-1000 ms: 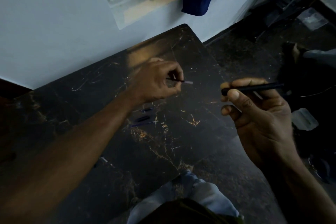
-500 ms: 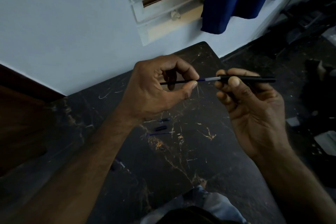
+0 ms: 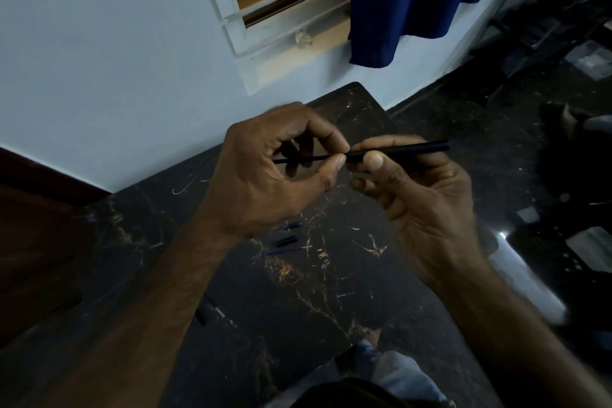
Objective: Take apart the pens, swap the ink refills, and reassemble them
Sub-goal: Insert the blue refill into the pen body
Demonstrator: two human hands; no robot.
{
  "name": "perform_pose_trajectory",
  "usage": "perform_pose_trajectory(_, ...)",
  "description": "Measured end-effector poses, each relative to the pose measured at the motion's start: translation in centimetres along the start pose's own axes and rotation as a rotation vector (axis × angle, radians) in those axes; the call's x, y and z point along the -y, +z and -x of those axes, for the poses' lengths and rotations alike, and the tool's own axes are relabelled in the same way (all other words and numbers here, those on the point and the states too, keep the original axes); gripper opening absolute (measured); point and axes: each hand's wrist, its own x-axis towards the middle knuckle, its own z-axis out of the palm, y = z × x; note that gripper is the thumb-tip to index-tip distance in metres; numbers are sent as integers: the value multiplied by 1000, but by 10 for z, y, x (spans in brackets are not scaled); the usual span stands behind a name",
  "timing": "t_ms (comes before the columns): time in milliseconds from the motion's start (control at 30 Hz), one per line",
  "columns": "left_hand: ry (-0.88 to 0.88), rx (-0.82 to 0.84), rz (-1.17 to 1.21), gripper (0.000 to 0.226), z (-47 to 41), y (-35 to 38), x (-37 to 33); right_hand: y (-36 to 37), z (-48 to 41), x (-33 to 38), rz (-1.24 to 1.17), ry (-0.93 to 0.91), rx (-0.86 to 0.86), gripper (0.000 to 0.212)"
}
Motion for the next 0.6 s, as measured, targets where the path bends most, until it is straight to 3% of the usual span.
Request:
perform_pose_trajectory(133, -61, -145, 300, 32, 5, 19, -8, 6, 4, -13, -30, 61, 11, 22)
perform_pose_trajectory(267, -241, -311, 597, 50, 7, 29, -14, 10, 7, -24, -55, 104, 11, 24)
perform_pose_trajectory(500, -370, -317, 572, 49, 11, 43, -20, 9, 4, -34, -157, 212, 4, 22)
perform_pose_trajectory(600, -437, -329, 729, 60, 11, 40, -16, 10, 4, -40, -275, 275, 8, 17)
